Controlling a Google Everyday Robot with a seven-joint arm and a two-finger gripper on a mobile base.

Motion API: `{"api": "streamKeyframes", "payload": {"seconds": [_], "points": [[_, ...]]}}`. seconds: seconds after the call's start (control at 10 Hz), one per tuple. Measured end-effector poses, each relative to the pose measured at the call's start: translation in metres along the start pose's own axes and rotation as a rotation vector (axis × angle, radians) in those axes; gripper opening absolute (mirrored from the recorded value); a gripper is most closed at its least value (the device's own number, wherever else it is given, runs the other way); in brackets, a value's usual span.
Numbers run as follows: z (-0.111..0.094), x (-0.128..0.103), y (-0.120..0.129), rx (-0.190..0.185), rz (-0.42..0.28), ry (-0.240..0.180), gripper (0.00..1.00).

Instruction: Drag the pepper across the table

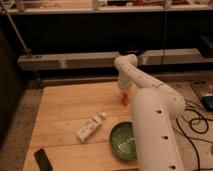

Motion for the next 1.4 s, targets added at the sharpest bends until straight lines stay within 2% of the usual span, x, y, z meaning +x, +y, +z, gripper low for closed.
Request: {"api": "streamKeyframes", "payload": {"seconds": [0.3, 0.5, 0.8, 1.4], "points": [[-0.019, -0.005, -0.038, 0.009, -0.074, 0.018, 0.00], [-0.029, -0.008, -0.053, 0.009, -0.120, 0.028, 0.00], [-0.037, -0.009, -0.087, 0.022, -0.181, 0.031, 0.00], [-0.026, 0.003, -0.105, 0.014, -0.218, 0.013, 0.00]]}}
